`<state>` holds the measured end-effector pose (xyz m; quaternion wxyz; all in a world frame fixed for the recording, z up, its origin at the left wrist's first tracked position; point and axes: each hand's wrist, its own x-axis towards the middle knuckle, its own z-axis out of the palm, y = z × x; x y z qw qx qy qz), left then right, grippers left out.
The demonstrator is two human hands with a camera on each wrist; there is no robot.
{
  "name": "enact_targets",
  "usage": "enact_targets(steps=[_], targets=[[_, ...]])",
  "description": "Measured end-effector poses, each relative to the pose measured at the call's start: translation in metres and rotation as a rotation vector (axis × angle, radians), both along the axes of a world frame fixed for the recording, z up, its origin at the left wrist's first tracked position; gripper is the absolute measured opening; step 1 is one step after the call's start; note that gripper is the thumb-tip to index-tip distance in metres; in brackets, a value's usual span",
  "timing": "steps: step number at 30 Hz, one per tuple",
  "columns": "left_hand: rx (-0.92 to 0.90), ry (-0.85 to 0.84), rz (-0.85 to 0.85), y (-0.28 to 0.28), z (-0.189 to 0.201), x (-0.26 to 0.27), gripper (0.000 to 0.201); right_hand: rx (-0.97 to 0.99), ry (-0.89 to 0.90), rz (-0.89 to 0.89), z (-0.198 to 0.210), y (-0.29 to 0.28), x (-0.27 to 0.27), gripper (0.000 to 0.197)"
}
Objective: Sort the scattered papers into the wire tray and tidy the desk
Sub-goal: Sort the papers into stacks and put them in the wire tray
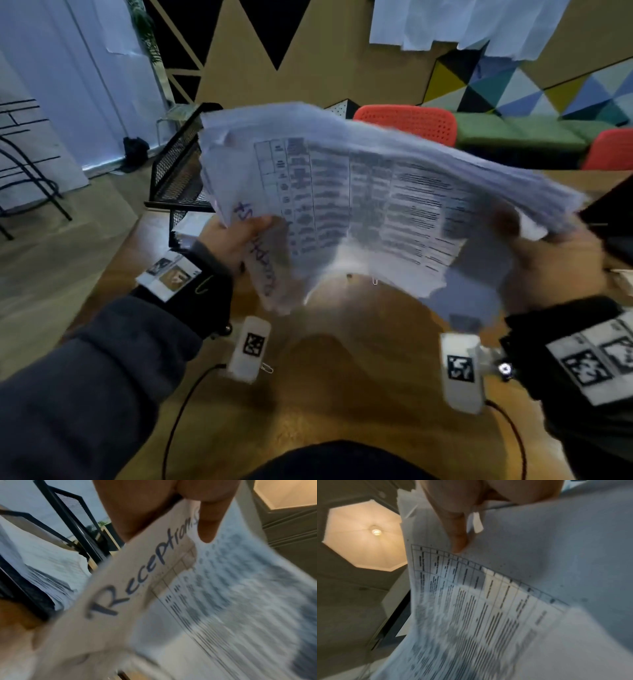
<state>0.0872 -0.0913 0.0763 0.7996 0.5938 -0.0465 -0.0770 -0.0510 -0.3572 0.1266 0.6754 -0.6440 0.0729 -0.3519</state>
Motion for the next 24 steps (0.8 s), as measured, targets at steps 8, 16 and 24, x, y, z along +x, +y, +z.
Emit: enact_targets(steps=[8,16,24], targets=[[0.353,-0.144,0.079,-0.011,-0.035,-0.019,0.015,0.032,0.278,-0.086,-0.090,0.011,0.010,0.025],[0.340,-0.018,0.049,0.023,-0.055,-0.008,0.025,0.089,0.308,-0.097,-0.101,-0.001,0.002,0.029],[0.508,0.032,0.111,0.011,-0.072,-0.008,0.021,-0.043,0.370,-0.131,-0.106,0.002,0.009,0.020]])
